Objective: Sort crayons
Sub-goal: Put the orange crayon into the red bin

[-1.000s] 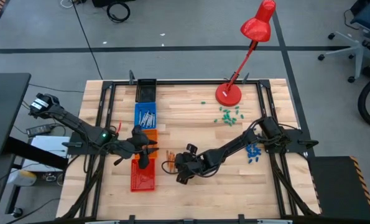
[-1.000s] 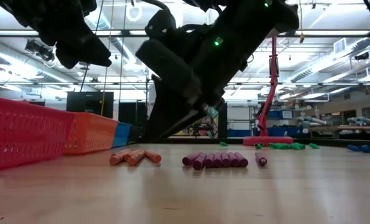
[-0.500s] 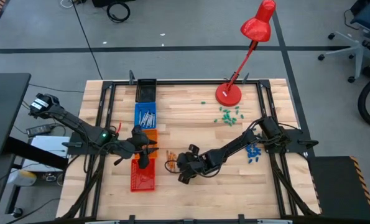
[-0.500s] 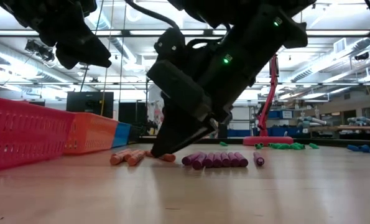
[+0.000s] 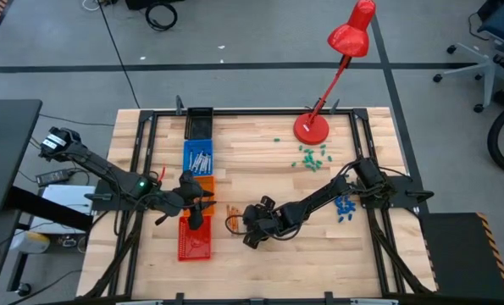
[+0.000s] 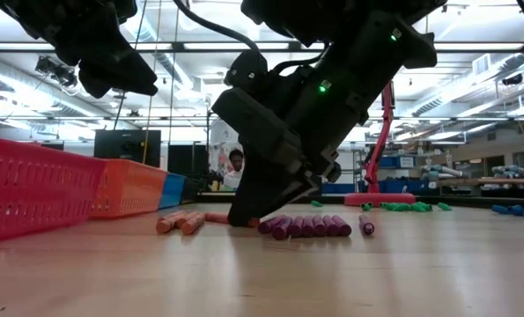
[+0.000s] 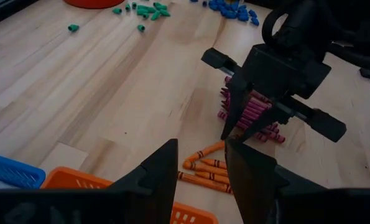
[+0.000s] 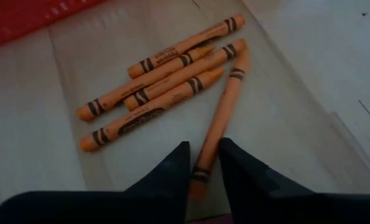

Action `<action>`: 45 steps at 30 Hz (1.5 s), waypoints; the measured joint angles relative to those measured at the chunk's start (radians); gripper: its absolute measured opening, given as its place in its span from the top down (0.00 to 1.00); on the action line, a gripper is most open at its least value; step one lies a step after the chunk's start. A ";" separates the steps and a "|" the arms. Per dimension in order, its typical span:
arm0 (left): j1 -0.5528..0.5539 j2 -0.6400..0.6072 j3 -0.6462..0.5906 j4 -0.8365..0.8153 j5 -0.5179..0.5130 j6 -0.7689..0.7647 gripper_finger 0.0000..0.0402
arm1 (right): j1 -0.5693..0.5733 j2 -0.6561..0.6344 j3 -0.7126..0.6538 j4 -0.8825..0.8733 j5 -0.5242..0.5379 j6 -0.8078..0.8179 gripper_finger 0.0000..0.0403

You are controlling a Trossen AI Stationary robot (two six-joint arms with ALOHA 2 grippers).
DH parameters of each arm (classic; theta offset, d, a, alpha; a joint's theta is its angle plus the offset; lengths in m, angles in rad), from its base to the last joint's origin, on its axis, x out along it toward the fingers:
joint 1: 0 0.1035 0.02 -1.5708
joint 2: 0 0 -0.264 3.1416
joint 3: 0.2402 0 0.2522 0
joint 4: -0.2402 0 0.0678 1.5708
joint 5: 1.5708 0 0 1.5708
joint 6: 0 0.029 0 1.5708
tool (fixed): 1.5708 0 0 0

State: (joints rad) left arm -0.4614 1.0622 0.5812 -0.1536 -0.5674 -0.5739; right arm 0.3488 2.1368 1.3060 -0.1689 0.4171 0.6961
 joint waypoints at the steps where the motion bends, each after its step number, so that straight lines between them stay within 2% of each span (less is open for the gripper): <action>1: 0.000 0.000 0.000 0.000 0.000 0.000 0.64 | 0.000 0.000 0.000 -0.001 0.000 0.000 0.81; 5: 0.000 0.000 0.000 0.000 0.000 0.000 0.64 | 0.000 0.000 0.000 -0.004 0.011 0.002 0.92; 8: 0.000 0.000 0.000 0.000 0.000 0.000 0.64 | 0.000 0.000 0.000 -0.005 0.015 0.008 0.96; 15: -0.001 0.000 0.000 0.000 0.000 0.000 0.64 | 0.000 0.001 -0.002 0.002 0.047 0.016 0.92; 22: -0.003 0.011 0.000 0.006 0.000 0.008 0.64 | -0.002 0.008 0.018 0.008 0.098 -0.035 0.92; 31: -0.022 0.165 0.000 0.185 -0.042 0.158 0.64 | 0.000 0.005 0.066 -0.019 0.189 -0.119 0.92; 37: -0.011 0.228 0.000 0.273 -0.053 0.221 0.64 | 0.013 -0.028 0.061 -0.075 0.306 -0.139 0.92; 45: -0.033 0.229 0.000 0.384 -0.098 0.291 0.64 | 0.104 -0.098 0.000 -0.081 0.661 -0.119 0.92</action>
State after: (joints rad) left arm -0.4948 1.2907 0.5812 0.2309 -0.6655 -0.2825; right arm 0.4526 2.0391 1.3063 -0.2500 1.0786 0.5767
